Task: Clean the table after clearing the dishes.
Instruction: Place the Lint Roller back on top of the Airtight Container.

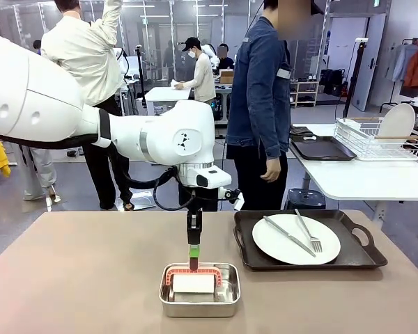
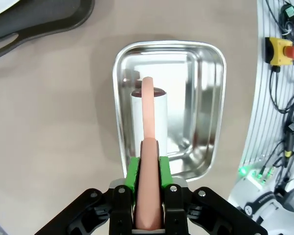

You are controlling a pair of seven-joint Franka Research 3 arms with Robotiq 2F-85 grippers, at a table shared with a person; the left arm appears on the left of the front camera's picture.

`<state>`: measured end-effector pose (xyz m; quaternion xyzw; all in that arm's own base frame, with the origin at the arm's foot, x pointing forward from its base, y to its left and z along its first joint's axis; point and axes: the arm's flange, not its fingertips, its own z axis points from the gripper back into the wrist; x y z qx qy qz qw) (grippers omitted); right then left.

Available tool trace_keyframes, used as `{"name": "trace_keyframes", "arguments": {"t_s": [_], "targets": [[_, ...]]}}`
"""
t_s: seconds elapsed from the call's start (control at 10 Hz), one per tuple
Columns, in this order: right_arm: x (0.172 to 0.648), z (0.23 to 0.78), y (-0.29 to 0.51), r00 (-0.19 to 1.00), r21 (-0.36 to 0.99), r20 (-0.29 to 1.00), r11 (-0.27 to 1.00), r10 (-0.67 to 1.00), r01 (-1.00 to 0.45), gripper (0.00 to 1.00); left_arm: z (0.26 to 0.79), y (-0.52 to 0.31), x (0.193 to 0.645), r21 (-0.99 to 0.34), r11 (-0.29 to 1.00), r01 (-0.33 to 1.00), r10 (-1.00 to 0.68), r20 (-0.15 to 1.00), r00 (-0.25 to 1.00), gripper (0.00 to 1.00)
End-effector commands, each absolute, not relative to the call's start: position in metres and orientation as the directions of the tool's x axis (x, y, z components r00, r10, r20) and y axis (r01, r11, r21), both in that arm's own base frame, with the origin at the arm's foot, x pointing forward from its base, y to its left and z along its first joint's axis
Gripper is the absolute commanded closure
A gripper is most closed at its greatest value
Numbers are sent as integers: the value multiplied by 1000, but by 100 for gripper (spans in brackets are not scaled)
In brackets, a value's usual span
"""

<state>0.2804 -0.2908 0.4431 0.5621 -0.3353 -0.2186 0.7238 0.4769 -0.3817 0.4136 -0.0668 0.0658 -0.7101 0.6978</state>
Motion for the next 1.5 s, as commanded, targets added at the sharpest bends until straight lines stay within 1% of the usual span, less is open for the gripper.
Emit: {"name": "trace_keyframes", "arguments": {"t_s": [0.0, 0.1, 0.2, 0.3, 0.4, 0.5, 0.6, 0.9, 1.1, 1.2, 1.4], "targets": [[278, 446, -291, 679, 958, 253, 275, -690, -77, 0, 409, -381, 492, -190, -40, 981, -999, -19, -44, 79], [278, 446, -291, 679, 958, 253, 275, -690, -77, 0, 407, -380, 498, -197, -46, 979, -999, -16, -51, 79], [278, 446, -291, 679, 958, 253, 275, -690, -77, 0, 406, -380, 503, -208, -46, 977, -999, -14, -50, 56], [278, 446, -291, 679, 958, 253, 275, -690, -77, 0, 406, -379, 506, -213, -47, 976, -999, -7, -50, 41], [278, 446, -291, 679, 958, 253, 275, -690, -77, 0, 408, -380, 507, -212, -53, 976, -999, -3, -54, 18], [278, 446, -291, 679, 958, 253, 275, -690, -77, 0, 410, -380, 509, -218, -58, 974, -998, 9, -57, 3], [278, 446, -291, 679, 958, 253, 275, -690, -77, 0, 411, -380, 509, -222, -64, 973, -998, 14, -63, 0], [278, 446, -291, 679, 958, 253, 275, -690, -77, 0, 420, -378, 507, -231, -72, 970, -997, 19, -69, 0], [278, 446, -291, 679, 958, 253, 275, -690, -77, 0, 425, -374, 505, -226, -36, 974, -999, 19, -33, 0], [278, 446, -291, 679, 958, 253, 275, -690, -77, 0, 415, -383, 509, -212, -45, 976, -999, 16, -43, 0], [278, 446, -291, 679, 958, 253, 275, -690, -77, 0, 415, -383, 509, -212, -45, 976, -999, 16, -43, 0]]}}
